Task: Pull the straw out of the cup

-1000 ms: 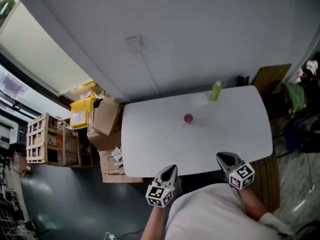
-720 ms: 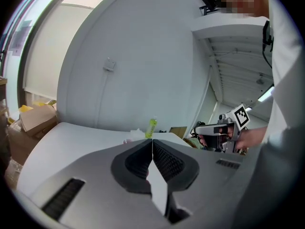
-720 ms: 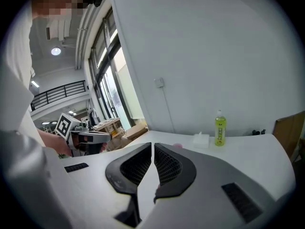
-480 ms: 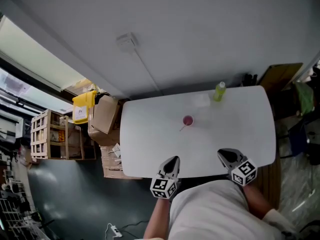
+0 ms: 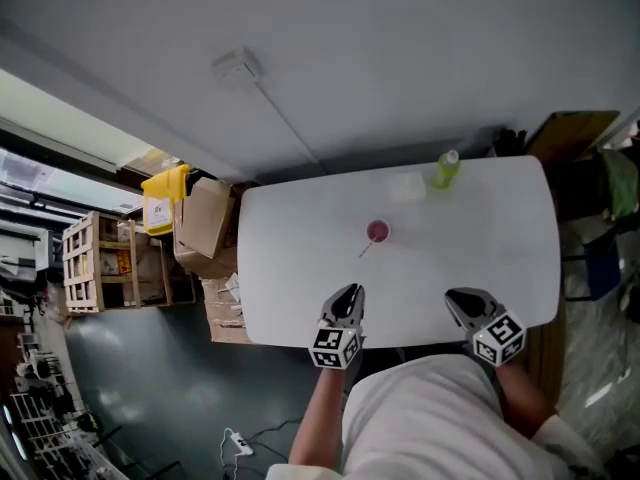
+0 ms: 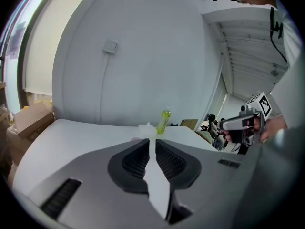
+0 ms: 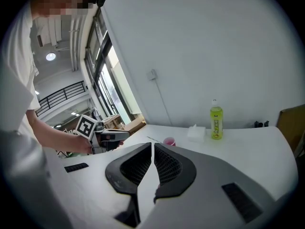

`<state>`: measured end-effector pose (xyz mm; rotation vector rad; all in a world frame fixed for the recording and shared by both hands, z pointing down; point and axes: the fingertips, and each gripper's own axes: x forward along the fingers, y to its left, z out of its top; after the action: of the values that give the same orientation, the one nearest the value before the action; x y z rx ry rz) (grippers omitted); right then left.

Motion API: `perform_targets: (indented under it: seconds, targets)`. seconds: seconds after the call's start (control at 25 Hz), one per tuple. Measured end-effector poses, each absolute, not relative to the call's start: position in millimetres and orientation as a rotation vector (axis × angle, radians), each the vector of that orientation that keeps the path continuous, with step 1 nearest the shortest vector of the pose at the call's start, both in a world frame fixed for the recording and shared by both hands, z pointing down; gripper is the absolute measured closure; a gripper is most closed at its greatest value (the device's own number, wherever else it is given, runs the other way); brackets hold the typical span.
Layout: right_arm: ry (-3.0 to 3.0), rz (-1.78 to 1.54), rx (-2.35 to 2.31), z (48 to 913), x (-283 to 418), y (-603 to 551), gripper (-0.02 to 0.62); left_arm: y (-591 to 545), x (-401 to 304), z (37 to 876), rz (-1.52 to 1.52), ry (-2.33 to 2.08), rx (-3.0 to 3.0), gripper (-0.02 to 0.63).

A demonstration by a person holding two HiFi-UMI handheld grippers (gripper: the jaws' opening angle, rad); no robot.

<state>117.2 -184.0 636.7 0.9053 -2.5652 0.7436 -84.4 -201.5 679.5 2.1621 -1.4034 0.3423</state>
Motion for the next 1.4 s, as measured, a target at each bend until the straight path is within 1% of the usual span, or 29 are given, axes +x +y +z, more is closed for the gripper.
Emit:
perform_targets:
  seconds: [0.32, 0.76, 1.2, 1.4]
  targets:
    - [-2.515, 0.770, 0.976, 643, 115, -194, 0.552, -229, -92, 716, 0.370, -1.379, 2.133, 0.547]
    - [-2.444, 0.794, 1.075, 643, 102, -200, 0.552, -259, -87, 759, 0.448, -1.280, 2.122, 0.486]
    - [-2.381, 0.826, 1.109, 656, 95, -193, 0.552, -283, -76, 773, 0.514, -1.264, 2.190, 0.492]
    - [-2.370, 0.829, 1.145, 657, 93, -192, 0.552, -284, -74, 770, 0.513, -1.270, 2.203, 0.536]
